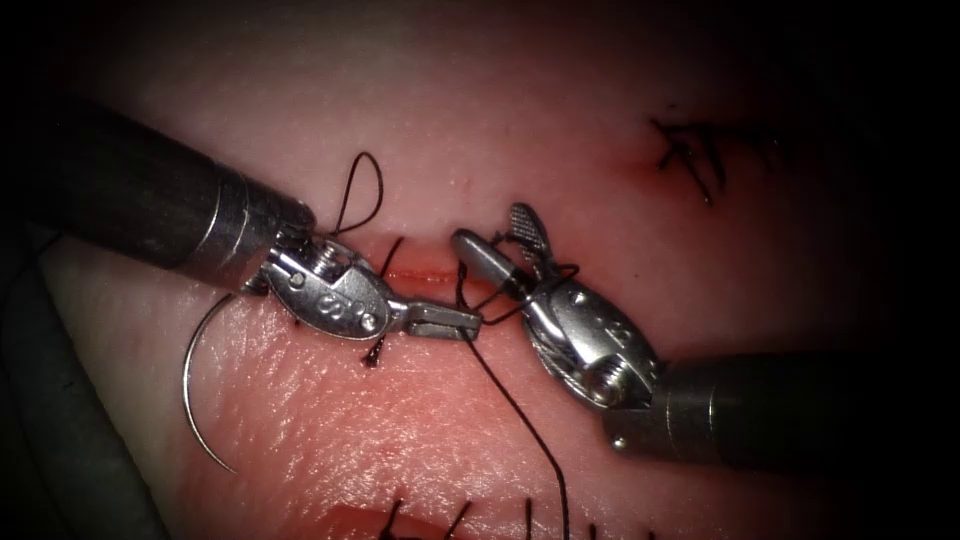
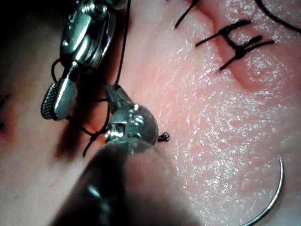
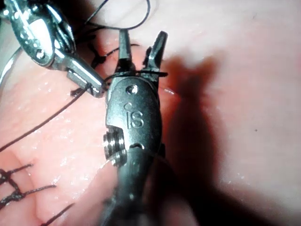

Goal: Wound Closure
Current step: Pull the right gripper down and the left gripper up to tighten the suture

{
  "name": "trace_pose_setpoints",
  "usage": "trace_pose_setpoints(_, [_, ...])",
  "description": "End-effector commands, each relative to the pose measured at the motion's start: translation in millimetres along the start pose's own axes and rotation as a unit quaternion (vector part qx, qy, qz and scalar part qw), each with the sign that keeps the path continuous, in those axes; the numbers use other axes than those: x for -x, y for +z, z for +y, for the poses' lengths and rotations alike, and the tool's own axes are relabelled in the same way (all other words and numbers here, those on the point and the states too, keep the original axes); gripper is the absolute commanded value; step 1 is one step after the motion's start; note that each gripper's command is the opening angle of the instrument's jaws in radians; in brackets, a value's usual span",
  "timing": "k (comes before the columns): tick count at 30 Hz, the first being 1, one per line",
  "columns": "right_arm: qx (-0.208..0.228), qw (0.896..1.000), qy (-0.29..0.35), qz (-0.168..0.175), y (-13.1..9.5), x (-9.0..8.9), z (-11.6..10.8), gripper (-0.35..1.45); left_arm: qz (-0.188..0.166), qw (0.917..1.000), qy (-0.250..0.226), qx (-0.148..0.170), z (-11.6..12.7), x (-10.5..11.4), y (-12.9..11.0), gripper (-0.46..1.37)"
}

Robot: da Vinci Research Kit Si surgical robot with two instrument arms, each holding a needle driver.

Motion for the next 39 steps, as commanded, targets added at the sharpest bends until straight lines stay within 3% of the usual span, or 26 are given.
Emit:
trace_pose_setpoints(1, [0.006, 1.000, 0.001, -0.010, 0.1, -0.1, -0.2, -0.35, 0.000, 1.0000, 0.000, 0.001, 0.0, 0.0, 0.0, -0.35])
trace_pose_setpoints(15, [0.007, 0.999, -0.002, -0.037, 0.2, 0.0, -0.2, -0.35, 0.003, 0.9998, -0.020, 0.008, -1.2, 0.1, -0.6, -0.35])
trace_pose_setpoints(30, [-0.021, 0.998, -0.004, -0.051, -2.2, -0.1, -1.6, -0.35, -0.019, 0.9977, -0.062, -0.022, -7.8, 2.9, -3.7, -0.35])
trace_pose_setpoints(39, [-0.031, 0.997, -0.017, -0.069, -3.1, 1.8, -1.5, -0.35, -0.049, 0.9935, -0.094, -0.040, -11.7, 5.0, -3.7, -0.35])
